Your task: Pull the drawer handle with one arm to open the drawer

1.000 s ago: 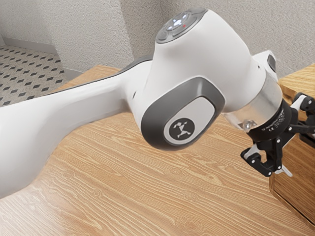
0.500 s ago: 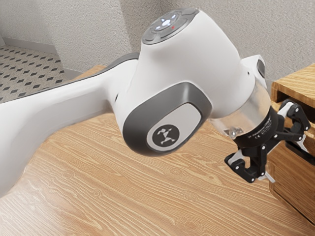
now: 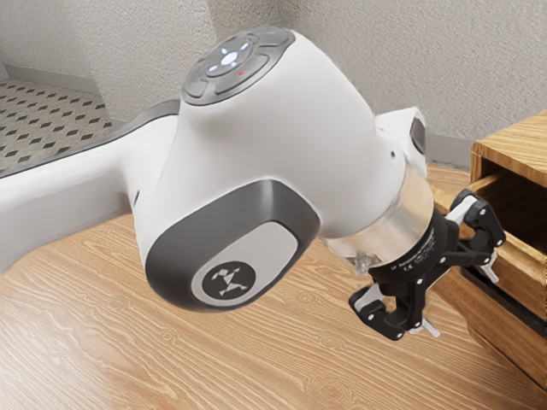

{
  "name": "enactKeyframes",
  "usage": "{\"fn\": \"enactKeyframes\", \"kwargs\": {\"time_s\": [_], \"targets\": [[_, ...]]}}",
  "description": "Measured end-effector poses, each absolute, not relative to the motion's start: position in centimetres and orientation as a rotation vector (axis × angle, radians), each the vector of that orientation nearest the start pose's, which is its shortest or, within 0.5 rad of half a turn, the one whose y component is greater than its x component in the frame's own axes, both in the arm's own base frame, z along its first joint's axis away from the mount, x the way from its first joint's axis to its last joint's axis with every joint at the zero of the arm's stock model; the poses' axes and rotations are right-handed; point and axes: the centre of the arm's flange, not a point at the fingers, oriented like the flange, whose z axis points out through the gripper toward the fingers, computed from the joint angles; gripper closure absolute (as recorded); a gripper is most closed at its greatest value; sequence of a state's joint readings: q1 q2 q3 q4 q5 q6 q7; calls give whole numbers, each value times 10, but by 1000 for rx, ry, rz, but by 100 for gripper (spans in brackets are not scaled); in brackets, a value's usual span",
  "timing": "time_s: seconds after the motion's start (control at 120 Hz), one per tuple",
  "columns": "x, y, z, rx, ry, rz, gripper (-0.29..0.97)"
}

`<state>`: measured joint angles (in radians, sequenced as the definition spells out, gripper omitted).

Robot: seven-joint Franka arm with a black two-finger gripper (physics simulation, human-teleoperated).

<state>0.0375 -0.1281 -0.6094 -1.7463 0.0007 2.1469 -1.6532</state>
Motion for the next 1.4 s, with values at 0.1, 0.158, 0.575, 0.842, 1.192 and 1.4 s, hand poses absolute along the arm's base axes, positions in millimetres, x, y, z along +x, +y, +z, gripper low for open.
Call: {"fn": "enactKeyframes", "kwargs": {"time_s": [0.1,0.158,0.575,0.842,1.192,1.4], "targets": [[456,-324,660,-3025,-1792,-531,19],[449,-324,659,-3017,-1794,-534,19],[409,-332,659,-3013,-1779,-534,19],[401,-321,653,-2975,-1808,-534,19],[384,-315,654,-2952,-1830,-555,19],[364,-313,657,-2941,-1834,-583,19]]}}
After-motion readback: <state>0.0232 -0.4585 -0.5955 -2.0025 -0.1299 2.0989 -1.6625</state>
